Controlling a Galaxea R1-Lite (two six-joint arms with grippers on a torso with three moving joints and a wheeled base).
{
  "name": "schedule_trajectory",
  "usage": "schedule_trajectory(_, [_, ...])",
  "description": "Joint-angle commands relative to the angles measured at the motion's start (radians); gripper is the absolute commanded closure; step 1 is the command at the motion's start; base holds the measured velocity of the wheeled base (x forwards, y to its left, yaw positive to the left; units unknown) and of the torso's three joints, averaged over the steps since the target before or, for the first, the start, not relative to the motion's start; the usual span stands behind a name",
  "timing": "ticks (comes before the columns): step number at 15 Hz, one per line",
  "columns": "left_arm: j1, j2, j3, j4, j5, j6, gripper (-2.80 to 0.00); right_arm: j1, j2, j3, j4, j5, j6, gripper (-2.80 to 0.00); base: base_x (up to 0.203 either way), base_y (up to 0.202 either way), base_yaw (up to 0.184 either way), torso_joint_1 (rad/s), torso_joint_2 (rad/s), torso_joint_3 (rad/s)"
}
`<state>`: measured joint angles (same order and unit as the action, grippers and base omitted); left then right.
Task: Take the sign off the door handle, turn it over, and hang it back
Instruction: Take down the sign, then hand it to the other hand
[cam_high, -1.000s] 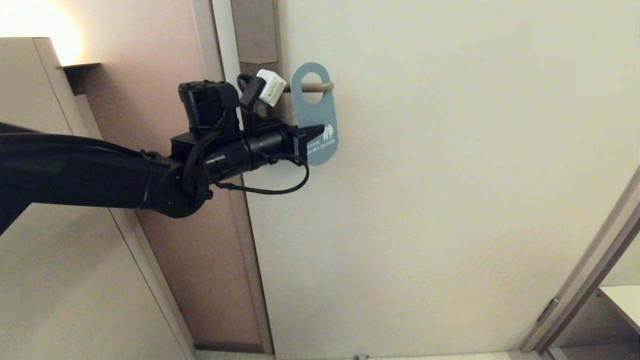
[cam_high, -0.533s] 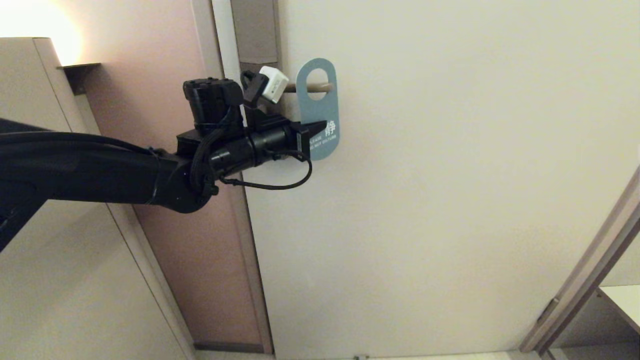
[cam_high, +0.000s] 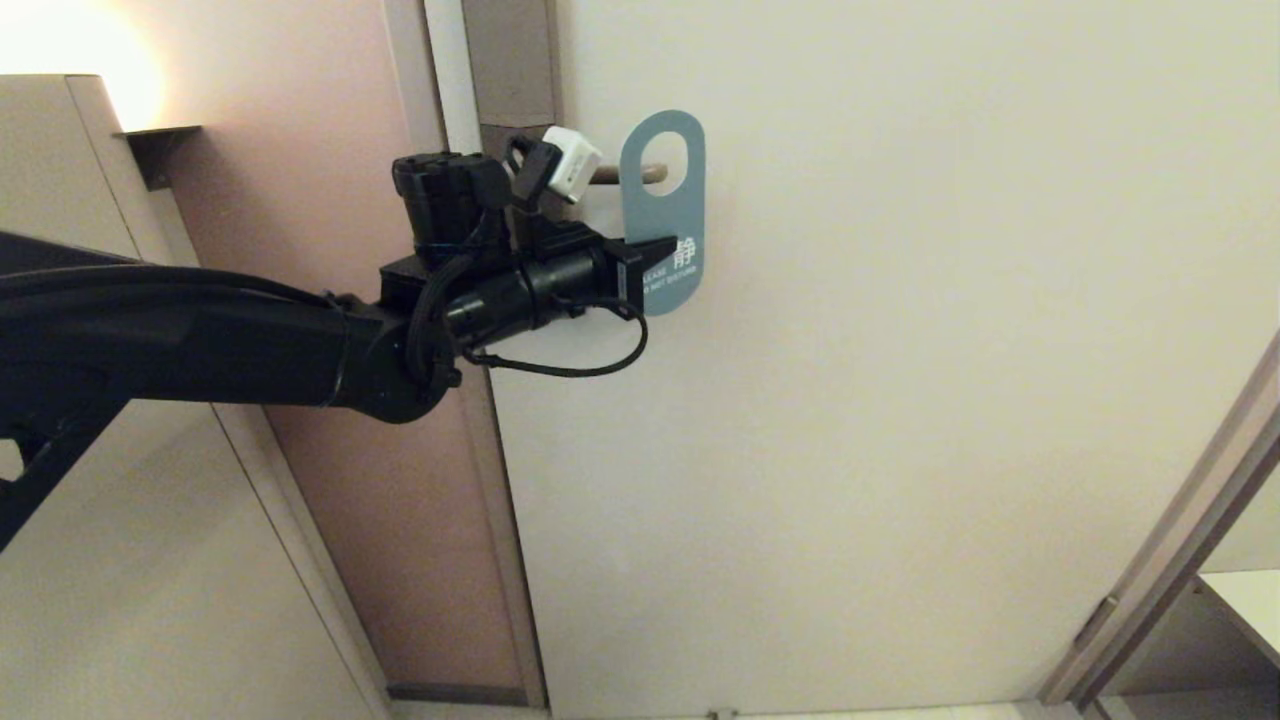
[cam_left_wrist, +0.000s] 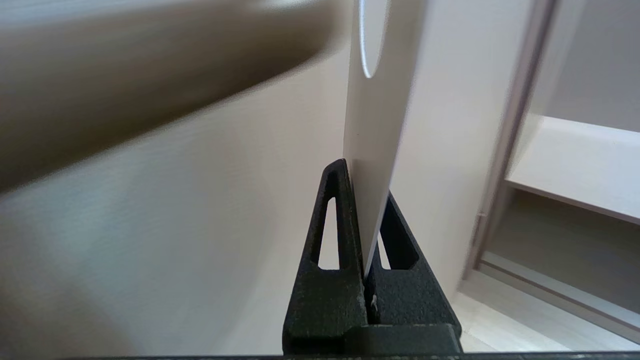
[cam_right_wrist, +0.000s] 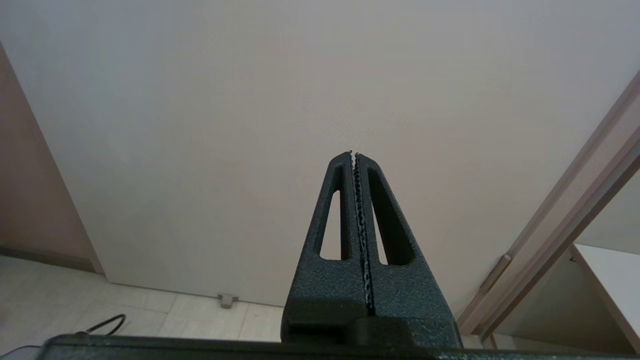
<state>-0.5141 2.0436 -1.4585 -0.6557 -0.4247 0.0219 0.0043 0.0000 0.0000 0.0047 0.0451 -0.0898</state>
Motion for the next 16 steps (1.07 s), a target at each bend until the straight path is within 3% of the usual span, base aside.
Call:
schedule_trajectory(1, [-0.03,-0.011,0.004,-0.004,-0.002,0.0,0.0,0.0,0.002,0.0,0.0,0.001,-0.001,0.0,0.0,0.0,0.0,0.0,0.0,0.0])
schedule_trajectory(5, [-0.083,-0.057,0.041,-0.004,-0.005,-0.003,0.0,0.0,0.002,0.0,0.0,0.001,-0.001,0.0,0.0,0.0,0.0,0.0,0.0,0.0])
schedule_trajectory(10, [-0.121,-0.204,0.244,-0.007,-0.041,-0.01,0.0,0.0,0.002,0.0,0.0,0.0,-0.001,0.0,0.0,0.0,0.0,0.0,0.0,0.0])
schedule_trajectory(13, [-0.133,-0.334,0.393,-0.009,-0.125,-0.024,0.0,0.0,0.002,0.0,0.0,0.001,-0.001,0.0,0.0,0.0,0.0,0.0,0.0,0.0])
schedule_trajectory(16, [-0.136,-0.468,0.513,-0.009,-0.26,-0.123,0.0,0.0,0.002,0.0,0.0,0.0,-0.001,0.0,0.0,0.0,0.0,0.0,0.0,0.0])
